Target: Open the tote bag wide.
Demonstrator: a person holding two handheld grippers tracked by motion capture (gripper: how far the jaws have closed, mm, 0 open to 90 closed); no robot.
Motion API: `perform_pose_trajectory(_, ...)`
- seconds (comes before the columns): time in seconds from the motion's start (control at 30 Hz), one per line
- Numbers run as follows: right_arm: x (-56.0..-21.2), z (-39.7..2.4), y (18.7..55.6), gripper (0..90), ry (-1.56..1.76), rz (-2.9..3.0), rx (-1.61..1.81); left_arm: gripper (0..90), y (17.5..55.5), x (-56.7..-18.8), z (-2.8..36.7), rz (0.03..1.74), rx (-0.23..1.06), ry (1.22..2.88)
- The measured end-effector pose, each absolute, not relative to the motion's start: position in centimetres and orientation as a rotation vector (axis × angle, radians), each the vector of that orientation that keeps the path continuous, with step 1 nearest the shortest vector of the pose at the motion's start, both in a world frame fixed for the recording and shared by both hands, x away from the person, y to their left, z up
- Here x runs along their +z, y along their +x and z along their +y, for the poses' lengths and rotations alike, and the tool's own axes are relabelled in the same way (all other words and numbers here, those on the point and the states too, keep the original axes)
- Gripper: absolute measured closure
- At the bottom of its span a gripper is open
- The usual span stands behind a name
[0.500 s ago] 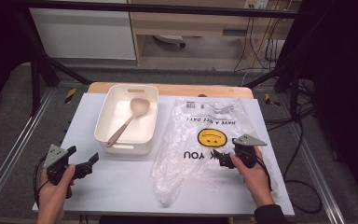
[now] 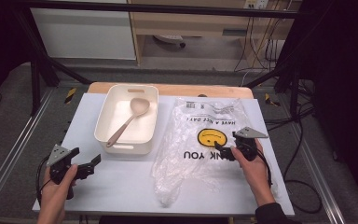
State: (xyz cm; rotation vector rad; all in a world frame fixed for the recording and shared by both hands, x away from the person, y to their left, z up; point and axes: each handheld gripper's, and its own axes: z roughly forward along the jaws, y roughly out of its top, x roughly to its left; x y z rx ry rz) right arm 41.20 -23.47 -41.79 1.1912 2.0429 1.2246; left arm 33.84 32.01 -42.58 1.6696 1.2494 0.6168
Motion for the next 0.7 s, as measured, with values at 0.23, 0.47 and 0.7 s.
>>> perform_pose_trajectory(0.23,-40.9,-23.4,40.9,8.3,1.176,2.036,1.205,5.9,33.8,-42.5,31.9,1.262,0.610,1.657)
perform_pose_trajectory(0.47,-40.8,-22.8,41.4,6.0,1.165,2.088,1.185,6.1,34.0,-42.5,32.0,1.259,0.620,1.676)
perform_pose_trajectory(0.7,-40.3,-22.6,42.6,6.5,1.163,2.072,1.179,6.2,33.9,-42.4,32.1,1.258,0.604,1.679)
